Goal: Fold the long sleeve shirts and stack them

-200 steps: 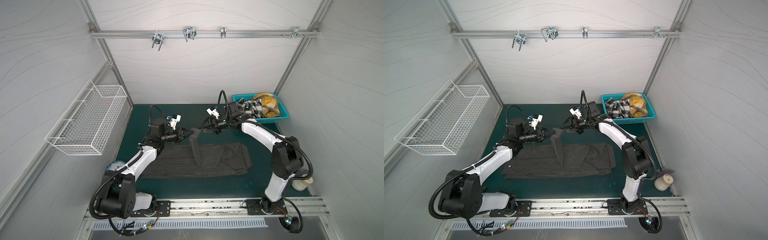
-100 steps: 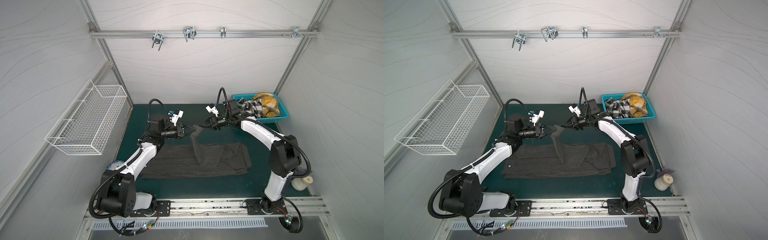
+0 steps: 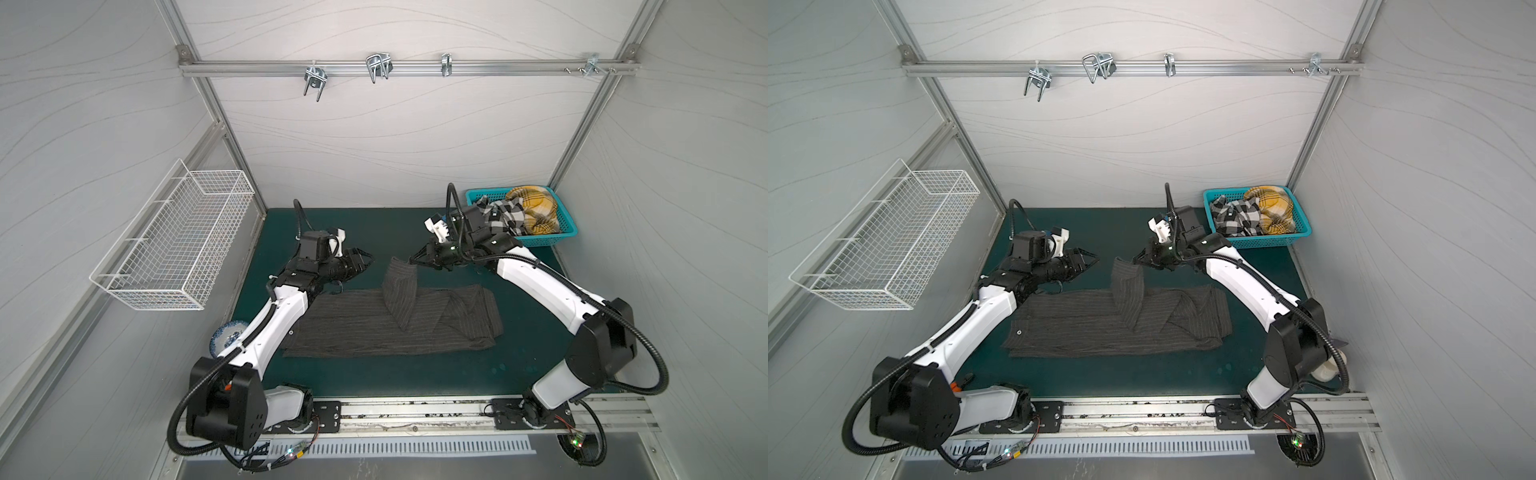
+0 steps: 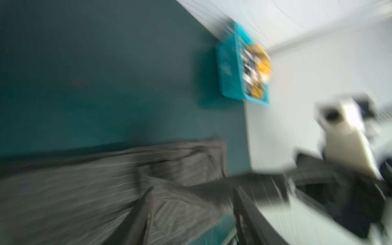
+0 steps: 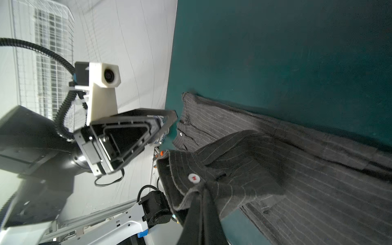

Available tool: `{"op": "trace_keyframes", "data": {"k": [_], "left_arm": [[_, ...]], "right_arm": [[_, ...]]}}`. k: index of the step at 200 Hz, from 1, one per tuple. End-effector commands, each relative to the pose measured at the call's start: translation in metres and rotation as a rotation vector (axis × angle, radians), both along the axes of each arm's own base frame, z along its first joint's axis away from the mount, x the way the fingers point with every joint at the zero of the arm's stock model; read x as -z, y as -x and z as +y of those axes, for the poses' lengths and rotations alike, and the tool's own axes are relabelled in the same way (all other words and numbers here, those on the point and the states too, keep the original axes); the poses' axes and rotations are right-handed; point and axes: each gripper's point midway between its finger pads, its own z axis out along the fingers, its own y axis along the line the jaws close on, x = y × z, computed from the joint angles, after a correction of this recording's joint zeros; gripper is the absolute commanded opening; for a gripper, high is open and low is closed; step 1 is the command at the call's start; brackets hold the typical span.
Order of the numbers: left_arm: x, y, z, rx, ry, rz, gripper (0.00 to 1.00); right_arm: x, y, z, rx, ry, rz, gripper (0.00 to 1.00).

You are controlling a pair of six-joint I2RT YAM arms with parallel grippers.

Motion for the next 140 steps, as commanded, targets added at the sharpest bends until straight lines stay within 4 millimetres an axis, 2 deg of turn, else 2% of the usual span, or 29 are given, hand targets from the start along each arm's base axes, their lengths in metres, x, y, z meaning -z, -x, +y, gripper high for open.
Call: {"op": "trace_keyframes", "data": {"k": [1, 13, 23, 35, 50, 56, 67, 76, 85, 111, 131, 140], "left_arm": [[0.041, 0.044, 0.078, -0.364, -0.24, 0.264, 0.62], [0.054, 0.066, 0.086, -0.403, -0.262, 0.357, 0.62], [0.064, 0.082, 0.088, -0.421, -0.262, 0.415, 0.63], [0.076, 0.101, 0.091, -0.45, -0.256, 0.481, 0.64], [0.088, 0.12, 0.087, -0.465, -0.207, 0.536, 0.66], [0.091, 0.127, 0.085, -0.473, -0.187, 0.553, 0.68], [0.096, 0.137, 0.076, -0.461, -0.133, 0.582, 0.91], [0.097, 0.144, 0.069, -0.451, -0.112, 0.599, 0.99], [0.097, 0.149, 0.06, -0.429, -0.097, 0.613, 0.99], [0.087, 0.155, 0.018, -0.337, -0.047, 0.64, 0.98], [0.08, 0.151, -0.021, -0.225, -0.054, 0.59, 0.89], [0.083, 0.152, -0.032, -0.183, -0.095, 0.597, 0.85]], "right_arm": [[0.055, 0.044, 0.016, 0.016, 0.175, 0.105, 0.0], [0.074, 0.067, 0.033, -0.036, 0.212, 0.132, 0.01], [0.09, 0.087, 0.047, -0.102, 0.245, 0.176, 0.13], [0.103, 0.107, 0.058, -0.193, 0.306, 0.194, 0.33], [0.108, 0.12, 0.053, -0.246, 0.396, 0.165, 0.41], [0.106, 0.12, 0.047, -0.237, 0.41, 0.151, 0.46], [0.102, 0.115, 0.03, -0.194, 0.413, 0.135, 0.53], [0.102, 0.107, 0.013, -0.145, 0.42, 0.141, 0.66], [0.097, 0.097, -0.006, -0.091, 0.416, 0.138, 0.69], [0.096, 0.068, -0.056, 0.041, 0.418, 0.141, 0.66], [0.103, 0.051, -0.087, 0.105, 0.438, 0.167, 0.62], [0.108, 0.044, -0.101, 0.147, 0.445, 0.181, 0.6]]}}
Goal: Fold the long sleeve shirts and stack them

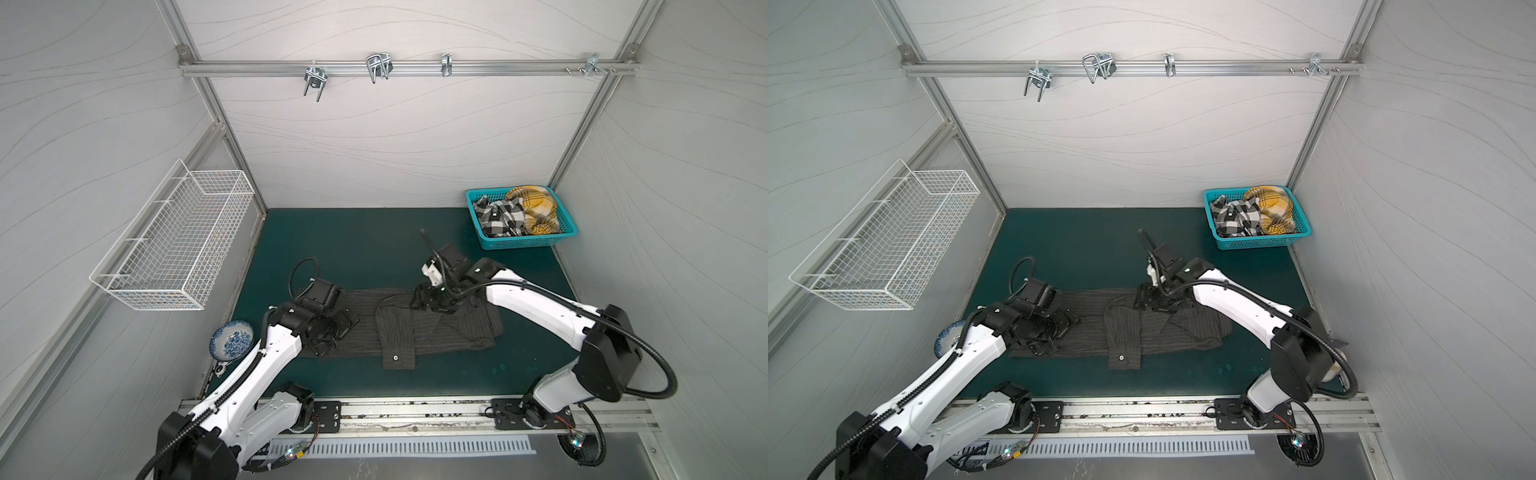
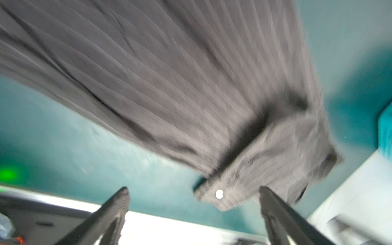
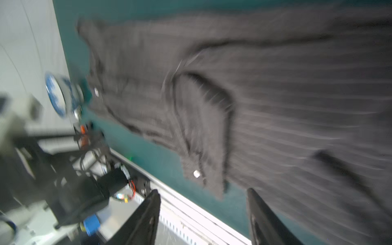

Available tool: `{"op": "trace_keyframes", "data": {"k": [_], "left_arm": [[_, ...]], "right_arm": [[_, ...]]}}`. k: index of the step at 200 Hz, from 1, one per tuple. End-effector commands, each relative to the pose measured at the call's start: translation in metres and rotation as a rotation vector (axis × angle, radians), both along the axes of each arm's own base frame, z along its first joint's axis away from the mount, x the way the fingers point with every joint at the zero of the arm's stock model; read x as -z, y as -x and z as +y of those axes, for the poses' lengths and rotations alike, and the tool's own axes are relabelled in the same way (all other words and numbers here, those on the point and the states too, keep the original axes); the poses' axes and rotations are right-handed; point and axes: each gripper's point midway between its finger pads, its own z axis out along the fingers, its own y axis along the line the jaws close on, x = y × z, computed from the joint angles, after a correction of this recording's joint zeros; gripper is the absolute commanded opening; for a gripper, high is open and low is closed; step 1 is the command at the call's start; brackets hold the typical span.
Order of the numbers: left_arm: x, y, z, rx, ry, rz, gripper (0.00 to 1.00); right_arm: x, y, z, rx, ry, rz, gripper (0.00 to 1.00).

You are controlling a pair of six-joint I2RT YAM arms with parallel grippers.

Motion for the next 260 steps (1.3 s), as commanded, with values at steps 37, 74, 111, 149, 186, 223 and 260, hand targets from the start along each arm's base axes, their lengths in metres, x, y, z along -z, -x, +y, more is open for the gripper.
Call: {"op": "trace_keyframes", "data": {"k": [37, 74, 111, 149, 186, 223, 260], "left_arm": [[-0.003, -0.006, -0.085, 0.141, 0.072, 0.047, 0.7], [0.019, -0.002, -0.082, 0.112, -0.003, 0.005, 0.67], [0.04, -0.028, -0.084, 0.106, 0.106, -0.114, 0.72], [0.044, -0.045, -0.095, 0.258, 0.098, -0.038, 0.64], [0.05, -0.053, -0.094, 0.322, 0.038, -0.011, 0.59], [0.068, -0.048, -0.102, 0.342, 0.062, 0.082, 0.22], [0.038, -0.048, -0.065, 0.482, -0.19, 0.116, 0.0]], "right_arm": [[0.027, -0.008, -0.057, 0.124, 0.027, 0.082, 0.54], [0.021, 0.002, -0.058, 0.068, 0.011, 0.078, 0.52], [0.017, 0.019, -0.063, 0.024, 0.002, 0.078, 0.51], [0.022, 0.022, -0.067, 0.037, -0.003, 0.074, 0.51], [0.026, 0.023, -0.064, 0.063, -0.025, 0.088, 0.5], [0.042, 0.023, -0.074, 0.083, 0.015, 0.117, 0.5], [0.051, 0.012, -0.082, 0.136, -0.009, 0.16, 0.46]]}}
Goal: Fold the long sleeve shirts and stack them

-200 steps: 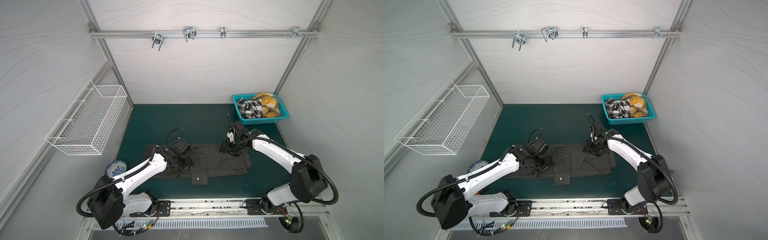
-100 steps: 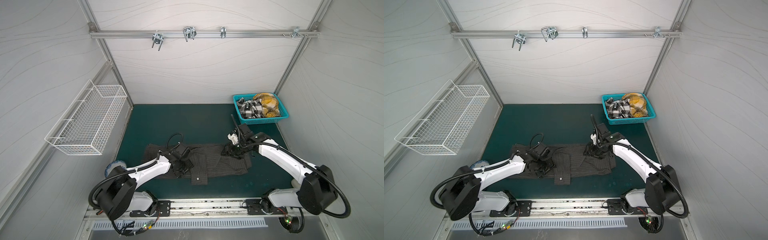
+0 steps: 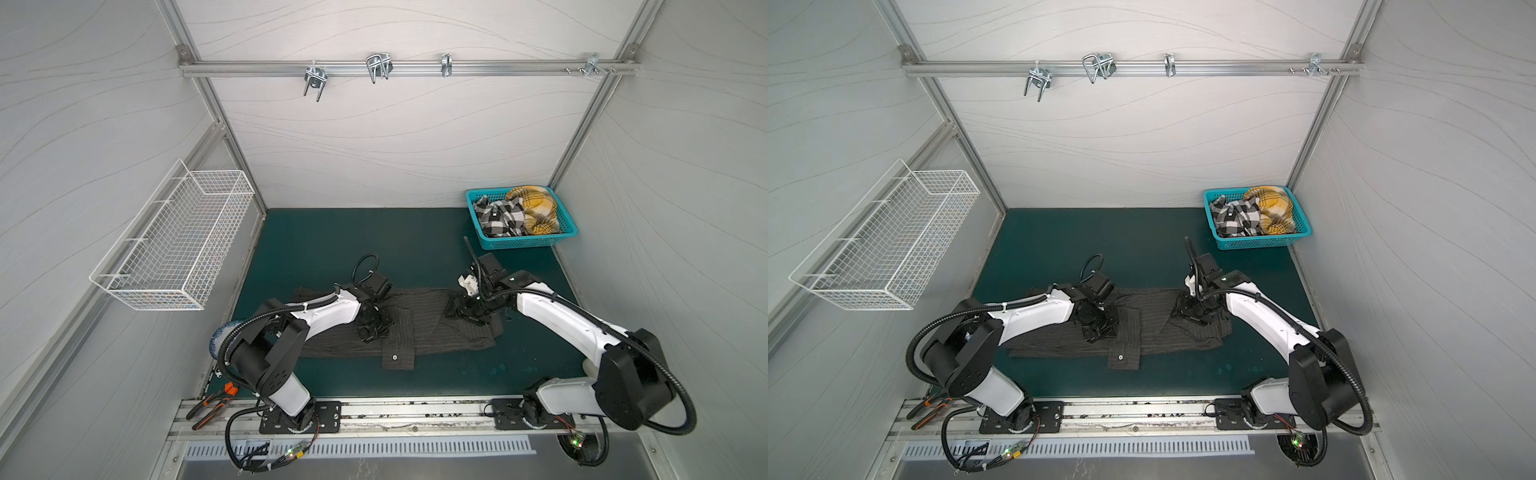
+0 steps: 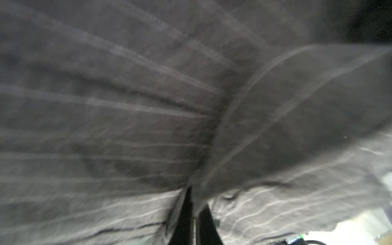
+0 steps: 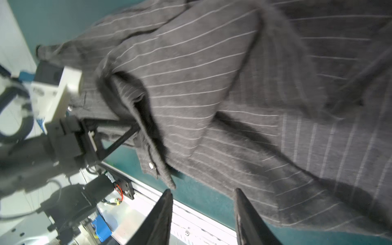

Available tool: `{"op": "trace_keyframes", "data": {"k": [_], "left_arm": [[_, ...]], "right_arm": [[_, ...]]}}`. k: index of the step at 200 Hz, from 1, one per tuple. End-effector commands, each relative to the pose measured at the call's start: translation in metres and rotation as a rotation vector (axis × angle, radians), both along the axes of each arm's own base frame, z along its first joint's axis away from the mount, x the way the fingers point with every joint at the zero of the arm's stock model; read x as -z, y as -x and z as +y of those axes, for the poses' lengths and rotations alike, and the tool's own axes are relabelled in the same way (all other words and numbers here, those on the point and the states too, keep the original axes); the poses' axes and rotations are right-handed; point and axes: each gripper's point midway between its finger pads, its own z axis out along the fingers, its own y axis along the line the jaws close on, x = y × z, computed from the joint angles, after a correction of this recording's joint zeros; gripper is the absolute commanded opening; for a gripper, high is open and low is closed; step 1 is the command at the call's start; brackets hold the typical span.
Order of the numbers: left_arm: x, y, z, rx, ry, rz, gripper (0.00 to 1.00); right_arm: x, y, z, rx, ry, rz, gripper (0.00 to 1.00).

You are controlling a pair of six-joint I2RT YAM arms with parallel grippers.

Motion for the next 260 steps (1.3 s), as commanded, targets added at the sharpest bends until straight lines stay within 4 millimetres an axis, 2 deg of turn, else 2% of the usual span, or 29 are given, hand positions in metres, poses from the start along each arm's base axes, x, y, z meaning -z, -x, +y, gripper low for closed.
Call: {"op": "trace_keyframes", "data": {"k": [1, 27, 39, 47, 64, 68, 78, 82, 88, 96, 110, 124, 139, 152, 164, 174, 207, 233, 260], "left_arm": [[-0.034, -0.007, 0.024, 0.143, -0.166, -0.036, 0.0], [-0.075, -0.036, 0.082, 0.363, -0.555, -0.134, 0.0], [-0.088, -0.055, 0.1, 0.443, -0.7, -0.179, 0.0], [-0.092, -0.069, 0.108, 0.472, -0.773, -0.205, 0.0], [-0.089, -0.095, 0.12, 0.5, -0.854, -0.219, 0.0], [-0.089, -0.101, 0.127, 0.48, -0.879, -0.213, 0.09], [-0.087, -0.11, 0.139, 0.434, -0.912, -0.193, 0.43], [-0.086, -0.113, 0.143, 0.414, -0.915, -0.187, 0.53], [-0.085, -0.114, 0.147, 0.38, -0.909, -0.18, 0.61], [-0.085, -0.113, 0.151, 0.327, -0.882, -0.172, 0.66], [-0.084, -0.102, 0.151, 0.213, -0.763, -0.173, 0.65], [-0.076, -0.079, 0.153, 0.061, -0.589, -0.138, 0.62], [-0.059, -0.05, 0.134, -0.123, -0.282, -0.113, 0.54], [-0.049, -0.032, 0.109, -0.246, -0.045, -0.122, 0.44], [-0.045, -0.024, 0.087, -0.324, 0.129, -0.134, 0.44], [-0.043, -0.021, 0.077, -0.394, 0.226, -0.139, 0.47], [-0.042, -0.028, 0.081, -0.498, 0.262, -0.195, 0.57], [-0.033, -0.034, 0.08, -0.5, 0.242, -0.174, 0.55], [-0.027, -0.041, 0.074, -0.49, 0.268, -0.167, 0.49]], "right_arm": [[0.004, -0.005, -0.002, 0.027, -0.017, 0.026, 0.46], [0.001, -0.01, -0.001, 0.033, -0.023, 0.019, 0.44], [0.0, -0.01, -0.001, 0.032, -0.025, 0.022, 0.44], [0.0, -0.01, -0.001, 0.03, -0.026, 0.026, 0.43], [0.002, -0.007, -0.002, 0.028, -0.023, 0.035, 0.43], [0.002, -0.006, -0.002, 0.029, -0.023, 0.036, 0.43], [0.003, -0.005, -0.003, 0.026, -0.02, 0.041, 0.43], [0.002, -0.004, -0.003, 0.025, -0.019, 0.041, 0.43], [0.002, -0.004, -0.003, 0.024, -0.019, 0.042, 0.43], [0.001, -0.003, -0.003, 0.021, -0.021, 0.041, 0.44], [-0.004, -0.002, -0.003, 0.018, -0.028, 0.031, 0.45], [-0.009, -0.002, -0.002, 0.014, -0.036, 0.017, 0.45], [-0.014, -0.003, -0.002, 0.004, -0.041, 0.0, 0.46], [-0.017, -0.003, -0.002, -0.003, -0.042, -0.007, 0.46], [-0.017, -0.004, -0.002, -0.008, -0.041, -0.008, 0.45], [-0.017, -0.004, -0.001, -0.012, -0.043, -0.007, 0.45], [-0.013, -0.006, 0.002, -0.018, -0.051, 0.0, 0.45], [-0.012, -0.005, 0.002, -0.015, -0.054, 0.004, 0.45], [-0.011, -0.005, 0.002, -0.012, -0.054, 0.006, 0.45]]}}
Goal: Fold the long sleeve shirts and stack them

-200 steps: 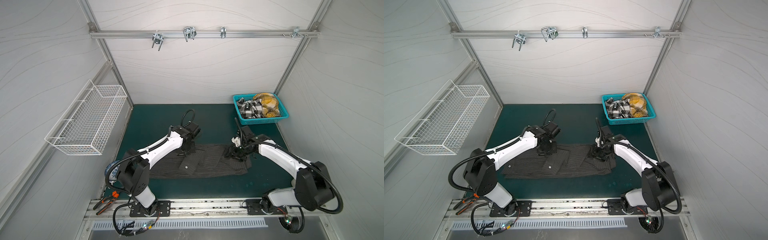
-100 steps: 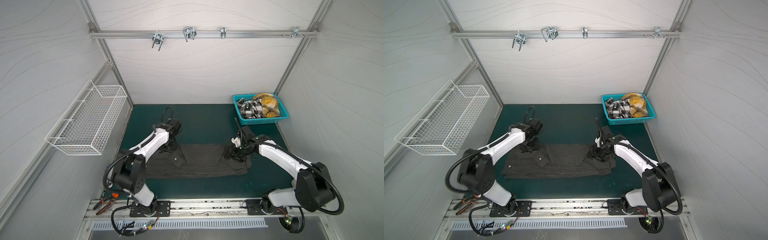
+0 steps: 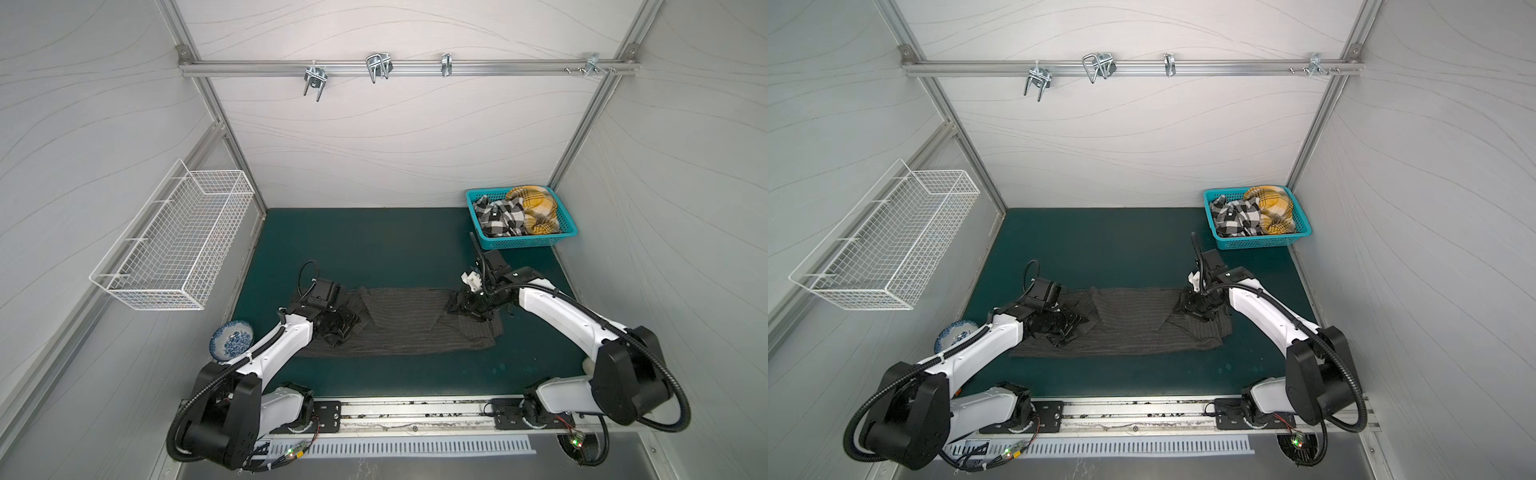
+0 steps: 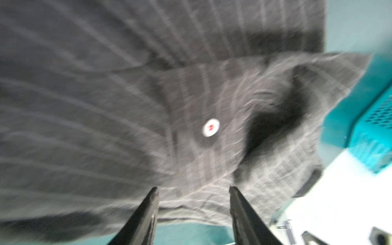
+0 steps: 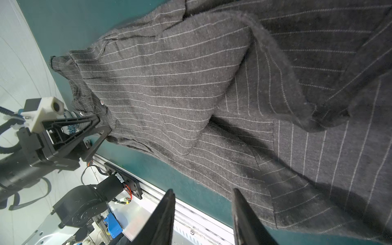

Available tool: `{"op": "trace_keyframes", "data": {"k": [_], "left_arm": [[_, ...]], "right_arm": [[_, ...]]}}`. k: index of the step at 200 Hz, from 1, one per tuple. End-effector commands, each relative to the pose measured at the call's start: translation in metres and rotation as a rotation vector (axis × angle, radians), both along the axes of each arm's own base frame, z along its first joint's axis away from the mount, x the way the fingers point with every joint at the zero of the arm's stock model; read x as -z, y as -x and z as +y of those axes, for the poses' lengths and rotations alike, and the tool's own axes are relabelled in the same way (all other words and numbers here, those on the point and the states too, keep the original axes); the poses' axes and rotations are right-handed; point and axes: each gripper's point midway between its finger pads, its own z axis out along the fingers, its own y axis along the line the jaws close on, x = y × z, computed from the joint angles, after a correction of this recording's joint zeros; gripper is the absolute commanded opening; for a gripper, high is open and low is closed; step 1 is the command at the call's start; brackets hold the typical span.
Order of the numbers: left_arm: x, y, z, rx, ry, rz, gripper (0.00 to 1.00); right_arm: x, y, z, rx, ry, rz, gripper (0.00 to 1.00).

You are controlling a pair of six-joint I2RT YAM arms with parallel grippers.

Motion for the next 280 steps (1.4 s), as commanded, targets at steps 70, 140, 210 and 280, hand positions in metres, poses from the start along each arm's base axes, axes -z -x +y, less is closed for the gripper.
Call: {"op": "trace_keyframes", "data": {"k": [70, 140, 210, 280], "left_arm": [[0.003, -0.004, -0.002, -0.034, 0.026, 0.004, 0.5], [0.014, 0.001, -0.002, -0.029, 0.012, 0.06, 0.46], [0.011, -0.016, -0.007, -0.025, 0.027, 0.011, 0.4], [-0.001, -0.02, -0.001, -0.002, -0.022, -0.023, 0.11]], "right_arm": [[-0.002, -0.001, 0.002, -0.004, -0.011, 0.008, 0.44], [-0.001, -0.001, 0.001, 0.0, -0.009, 0.013, 0.44], [-0.004, -0.003, 0.004, 0.001, -0.023, 0.015, 0.43], [-0.003, -0.004, 0.002, 0.005, -0.016, 0.013, 0.41]]}}
